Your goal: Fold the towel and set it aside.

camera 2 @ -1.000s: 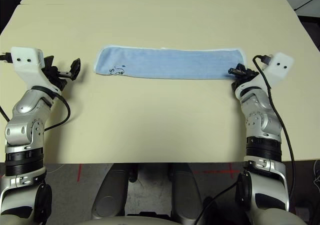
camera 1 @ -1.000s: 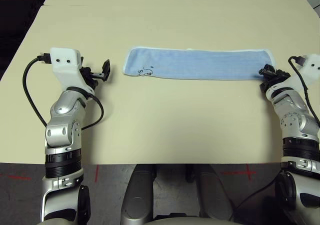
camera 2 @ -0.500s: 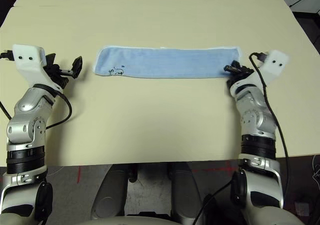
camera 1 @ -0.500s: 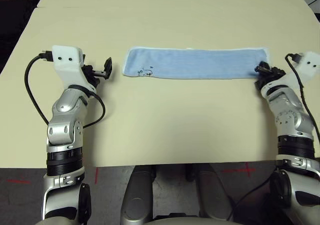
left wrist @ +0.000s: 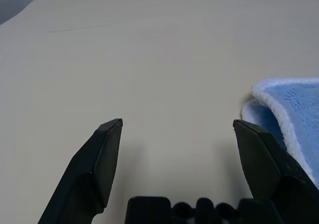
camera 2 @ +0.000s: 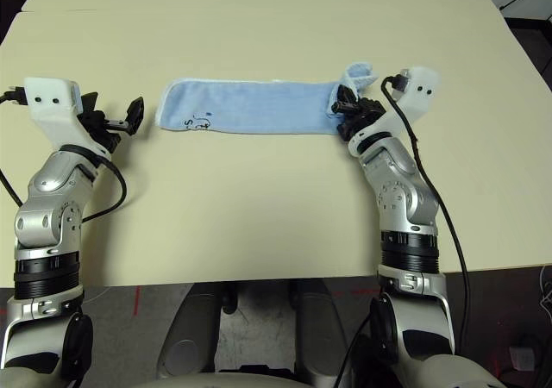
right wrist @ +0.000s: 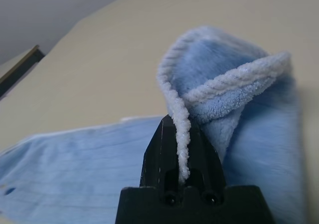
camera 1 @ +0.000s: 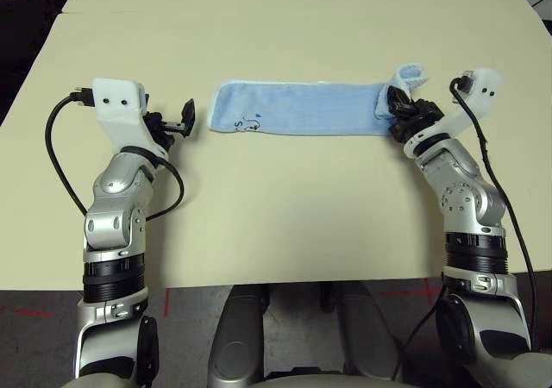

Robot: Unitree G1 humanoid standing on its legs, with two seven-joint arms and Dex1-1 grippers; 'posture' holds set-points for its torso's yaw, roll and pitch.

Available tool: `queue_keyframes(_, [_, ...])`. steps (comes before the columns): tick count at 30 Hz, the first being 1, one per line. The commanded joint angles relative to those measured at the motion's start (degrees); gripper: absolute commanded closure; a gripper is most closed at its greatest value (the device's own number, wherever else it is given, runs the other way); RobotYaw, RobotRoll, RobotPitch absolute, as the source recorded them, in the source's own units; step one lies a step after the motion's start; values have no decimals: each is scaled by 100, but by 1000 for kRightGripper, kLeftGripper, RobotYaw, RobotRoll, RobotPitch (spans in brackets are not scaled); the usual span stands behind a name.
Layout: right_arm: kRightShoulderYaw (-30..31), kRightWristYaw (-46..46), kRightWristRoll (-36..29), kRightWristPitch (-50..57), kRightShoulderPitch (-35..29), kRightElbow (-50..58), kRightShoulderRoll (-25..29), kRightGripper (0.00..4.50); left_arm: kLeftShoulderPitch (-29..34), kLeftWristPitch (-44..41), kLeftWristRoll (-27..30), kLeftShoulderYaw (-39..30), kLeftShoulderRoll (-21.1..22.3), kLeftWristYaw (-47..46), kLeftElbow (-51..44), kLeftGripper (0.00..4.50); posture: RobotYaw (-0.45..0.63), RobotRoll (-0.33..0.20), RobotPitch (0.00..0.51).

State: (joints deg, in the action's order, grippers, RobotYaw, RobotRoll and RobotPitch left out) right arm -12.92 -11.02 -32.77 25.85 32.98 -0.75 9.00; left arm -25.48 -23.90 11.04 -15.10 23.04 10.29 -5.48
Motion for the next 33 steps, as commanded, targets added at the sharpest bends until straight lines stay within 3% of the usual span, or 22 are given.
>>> queue_keyframes(1, [141,-83,-16,113,-103,151,-85,4472,108,33,-19,19,-51,-27,51,0,28,0,312])
queue_keyframes(22, [819,-168,296,107,-49,-166,-751,4472,128,34,-27,-4,-54,-70,29,0,48,0,313])
queue_keyframes(30, [784,-19,408,158,10,-277,-848,4472,189,4,-22,-22,-56,-94,-58,0,58,0,317])
queue_keyframes(31, [779,-18,420,164,6,-269,-849,3908,193,1,-21,-24,-55,-97,-65,0,58,0,317])
queue_keyframes(33, [765,-18,443,159,16,-292,-844,3254,194,-1,-20,-25,-54,-101,-62,0,58,0,317])
